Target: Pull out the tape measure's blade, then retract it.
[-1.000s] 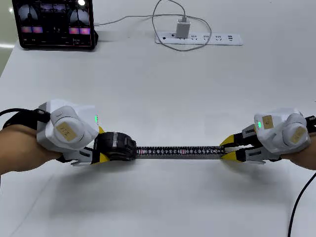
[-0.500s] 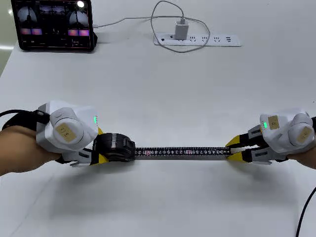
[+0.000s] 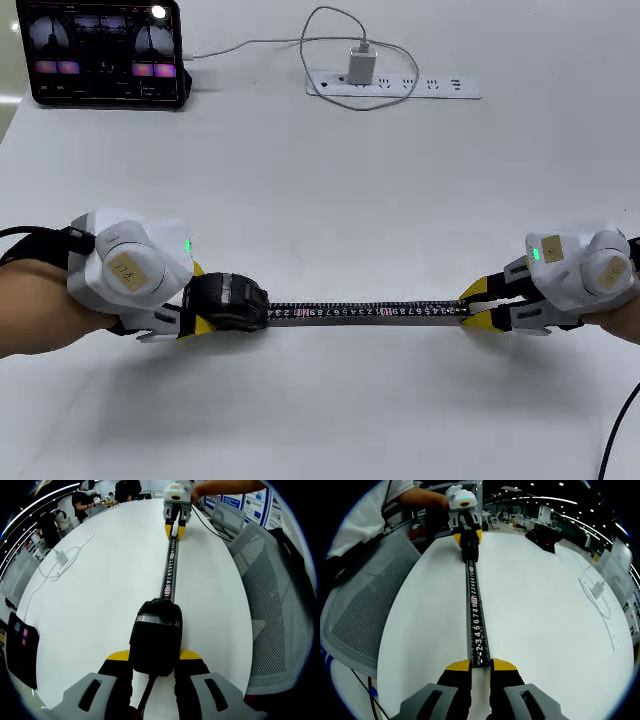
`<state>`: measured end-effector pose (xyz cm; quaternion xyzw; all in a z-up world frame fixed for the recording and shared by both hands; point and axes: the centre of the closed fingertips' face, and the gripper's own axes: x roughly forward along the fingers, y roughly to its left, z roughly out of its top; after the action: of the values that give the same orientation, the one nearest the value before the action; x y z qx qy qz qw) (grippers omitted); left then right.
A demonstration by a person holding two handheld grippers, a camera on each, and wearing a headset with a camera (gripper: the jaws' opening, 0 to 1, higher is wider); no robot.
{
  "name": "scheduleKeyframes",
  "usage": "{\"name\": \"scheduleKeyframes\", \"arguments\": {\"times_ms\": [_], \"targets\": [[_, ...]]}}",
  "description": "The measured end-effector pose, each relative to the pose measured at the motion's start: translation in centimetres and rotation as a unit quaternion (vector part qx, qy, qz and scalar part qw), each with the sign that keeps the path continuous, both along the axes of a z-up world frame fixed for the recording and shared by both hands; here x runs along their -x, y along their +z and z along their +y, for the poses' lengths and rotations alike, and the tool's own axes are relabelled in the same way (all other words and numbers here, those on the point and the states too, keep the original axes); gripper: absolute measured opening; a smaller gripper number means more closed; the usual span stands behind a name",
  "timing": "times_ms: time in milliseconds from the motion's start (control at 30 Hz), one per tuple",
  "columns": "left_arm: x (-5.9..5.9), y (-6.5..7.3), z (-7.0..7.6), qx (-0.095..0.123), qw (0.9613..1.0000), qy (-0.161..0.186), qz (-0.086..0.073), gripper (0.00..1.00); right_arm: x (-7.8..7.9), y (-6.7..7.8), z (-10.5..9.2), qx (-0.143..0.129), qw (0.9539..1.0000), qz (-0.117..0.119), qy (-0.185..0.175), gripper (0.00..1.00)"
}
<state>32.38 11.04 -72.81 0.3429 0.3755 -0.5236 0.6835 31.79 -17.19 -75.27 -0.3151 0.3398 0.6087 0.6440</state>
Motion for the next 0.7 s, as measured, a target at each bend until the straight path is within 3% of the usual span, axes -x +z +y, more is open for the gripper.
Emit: {"name": "scheduleKeyframes", "arguments": {"times_ms": [700], "targets": [[0.21, 0.21, -0.13, 0.004, 0.9999, 0.009, 0.004, 0.28, -0.1, -0.06, -0.09, 0.005, 0.9999, 0.008, -0.013, 0.12]]}}
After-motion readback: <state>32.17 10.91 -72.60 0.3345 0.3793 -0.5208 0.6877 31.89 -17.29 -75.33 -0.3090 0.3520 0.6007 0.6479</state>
